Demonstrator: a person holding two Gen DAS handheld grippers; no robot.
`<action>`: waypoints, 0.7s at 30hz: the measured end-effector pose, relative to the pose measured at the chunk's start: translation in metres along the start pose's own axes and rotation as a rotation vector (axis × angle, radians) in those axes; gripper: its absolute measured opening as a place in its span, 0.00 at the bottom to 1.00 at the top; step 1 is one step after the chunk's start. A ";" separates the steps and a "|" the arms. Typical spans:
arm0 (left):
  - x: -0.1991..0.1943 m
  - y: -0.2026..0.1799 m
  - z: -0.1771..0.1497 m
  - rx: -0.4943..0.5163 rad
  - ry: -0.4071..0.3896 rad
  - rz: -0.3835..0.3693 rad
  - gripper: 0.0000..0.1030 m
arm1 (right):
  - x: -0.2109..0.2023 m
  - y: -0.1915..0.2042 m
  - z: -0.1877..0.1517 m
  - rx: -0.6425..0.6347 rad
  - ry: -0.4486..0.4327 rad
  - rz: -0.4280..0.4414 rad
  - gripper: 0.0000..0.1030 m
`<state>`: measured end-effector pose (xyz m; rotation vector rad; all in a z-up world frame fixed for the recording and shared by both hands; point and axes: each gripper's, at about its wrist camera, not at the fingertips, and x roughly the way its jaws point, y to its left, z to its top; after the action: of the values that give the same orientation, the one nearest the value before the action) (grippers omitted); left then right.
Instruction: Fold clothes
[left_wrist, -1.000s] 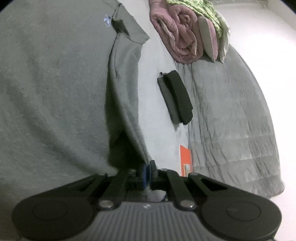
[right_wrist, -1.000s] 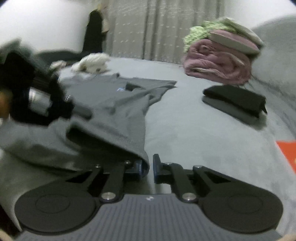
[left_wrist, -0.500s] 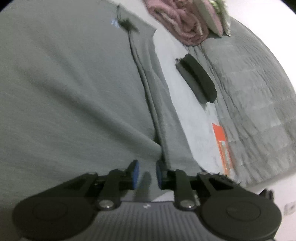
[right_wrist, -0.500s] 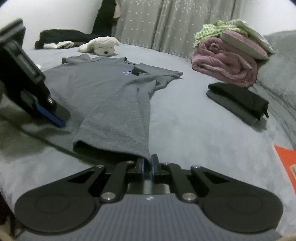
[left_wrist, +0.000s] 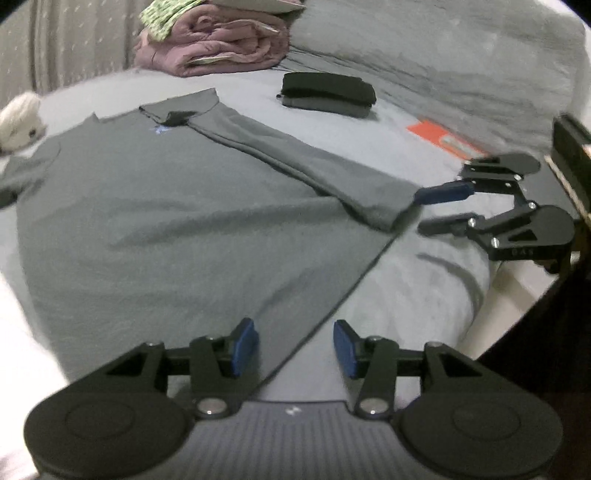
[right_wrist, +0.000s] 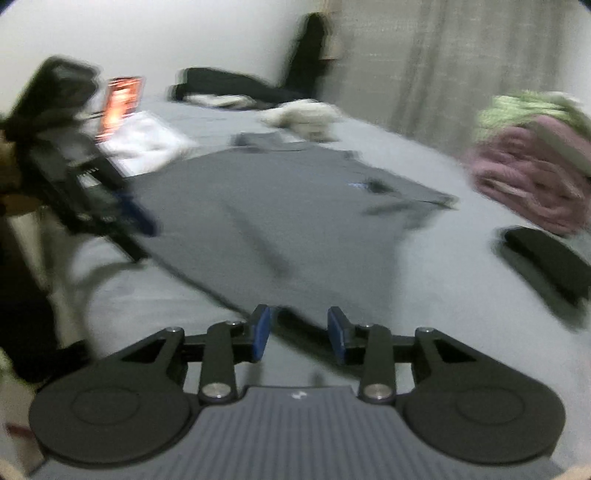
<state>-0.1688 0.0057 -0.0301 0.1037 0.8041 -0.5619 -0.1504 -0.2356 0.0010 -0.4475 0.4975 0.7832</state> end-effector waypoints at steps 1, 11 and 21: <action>-0.001 0.000 -0.001 0.020 0.002 0.013 0.48 | 0.006 0.007 0.003 -0.029 0.008 0.033 0.38; -0.008 0.003 -0.018 0.082 -0.028 0.158 0.38 | 0.066 0.044 0.024 -0.164 0.023 0.054 0.38; -0.024 0.005 -0.019 0.147 0.053 0.177 0.05 | 0.053 0.032 0.039 -0.067 0.072 0.222 0.05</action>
<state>-0.1918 0.0257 -0.0270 0.3227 0.7962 -0.4512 -0.1326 -0.1653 -0.0047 -0.4892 0.5956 1.0026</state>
